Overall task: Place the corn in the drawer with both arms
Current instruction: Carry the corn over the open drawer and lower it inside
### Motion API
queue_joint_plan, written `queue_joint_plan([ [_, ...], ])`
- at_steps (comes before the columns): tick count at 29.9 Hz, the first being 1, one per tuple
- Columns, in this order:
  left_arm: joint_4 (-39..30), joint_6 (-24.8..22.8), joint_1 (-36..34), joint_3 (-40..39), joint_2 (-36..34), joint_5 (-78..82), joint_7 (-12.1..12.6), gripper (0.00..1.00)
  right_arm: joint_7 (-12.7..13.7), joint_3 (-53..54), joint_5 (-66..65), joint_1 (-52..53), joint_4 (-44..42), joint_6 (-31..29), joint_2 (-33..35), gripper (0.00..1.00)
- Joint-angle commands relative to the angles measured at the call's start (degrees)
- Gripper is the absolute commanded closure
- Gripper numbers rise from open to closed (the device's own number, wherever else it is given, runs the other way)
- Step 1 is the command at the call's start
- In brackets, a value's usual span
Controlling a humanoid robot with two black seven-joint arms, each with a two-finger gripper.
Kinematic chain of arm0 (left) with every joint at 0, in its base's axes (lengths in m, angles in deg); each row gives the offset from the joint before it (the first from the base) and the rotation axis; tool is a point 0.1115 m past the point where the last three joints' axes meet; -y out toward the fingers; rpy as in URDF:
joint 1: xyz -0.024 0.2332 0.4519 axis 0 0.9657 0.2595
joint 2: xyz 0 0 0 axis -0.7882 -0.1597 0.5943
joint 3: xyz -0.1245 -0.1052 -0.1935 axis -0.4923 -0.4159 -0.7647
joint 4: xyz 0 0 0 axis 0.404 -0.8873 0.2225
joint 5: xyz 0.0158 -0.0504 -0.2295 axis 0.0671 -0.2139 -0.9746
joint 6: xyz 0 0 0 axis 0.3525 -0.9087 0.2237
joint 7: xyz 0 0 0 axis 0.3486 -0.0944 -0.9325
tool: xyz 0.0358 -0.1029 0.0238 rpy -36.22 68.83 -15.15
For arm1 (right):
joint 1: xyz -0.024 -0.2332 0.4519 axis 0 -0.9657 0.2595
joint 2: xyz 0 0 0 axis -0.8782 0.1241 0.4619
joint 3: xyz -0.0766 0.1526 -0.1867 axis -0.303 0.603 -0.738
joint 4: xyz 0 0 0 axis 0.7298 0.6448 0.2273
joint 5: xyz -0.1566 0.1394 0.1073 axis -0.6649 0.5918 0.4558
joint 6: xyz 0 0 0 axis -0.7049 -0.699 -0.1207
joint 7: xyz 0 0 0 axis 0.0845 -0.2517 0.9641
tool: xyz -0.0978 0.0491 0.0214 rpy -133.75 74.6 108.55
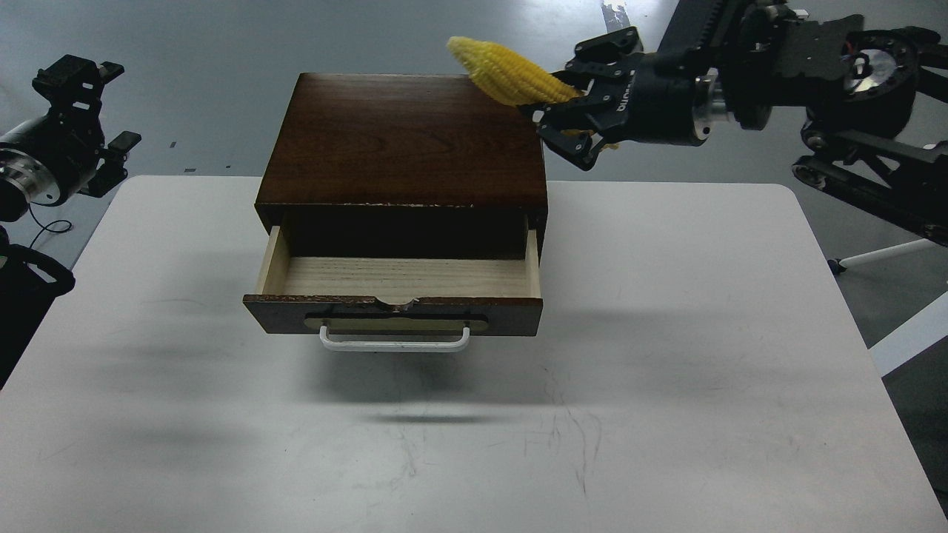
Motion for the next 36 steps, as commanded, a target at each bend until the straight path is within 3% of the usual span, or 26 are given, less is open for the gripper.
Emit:
queue_joint_plan([
  [1, 0.0, 0.1, 0.1, 0.0, -0.2, 0.0, 0.0, 0.02, -2.1, -0.3, -5.0, 1.2, 0.0, 2.1, -6.0, 0.96],
  [7, 0.1, 0.1, 0.1, 0.0, -0.5, 0.0, 0.0, 0.01, -2.9, -1.8, -8.9, 1.5, -0.5, 2.4, -11.2, 0.96],
  [15, 0.1, 0.1, 0.1, 0.0, -1.0, 0.0, -0.1, 0.01, -2.9, -5.4, -9.0, 0.9, -1.7, 2.1, -11.5, 0.95],
  [20, 0.0, 0.0, 0.1, -0.1, -1.1, 0.0, -0.1, 0.01, -2.7, -6.2, -8.9, 0.7, -2.4, 2.0, -11.6, 0.88],
  [23, 0.1, 0.0, 0.1, -0.1, -1.2, 0.0, -0.1, 0.02, -2.6, -6.2, -8.8, 0.6, -3.2, 2.0, -12.6, 0.73],
  [27, 0.1, 0.0, 0.2, 0.0, -1.3, 0.0, -1.7, 0.02, -2.5, -6.2, -8.6, -0.4, -3.9, 2.0, -13.3, 0.35],
  [36, 0.1, 0.0, 0.4, -0.1, -1.9, 0.0, -1.8, 0.01, -2.3, -6.3, -8.6, -1.0, -5.0, 2.0, -15.1, 0.1],
])
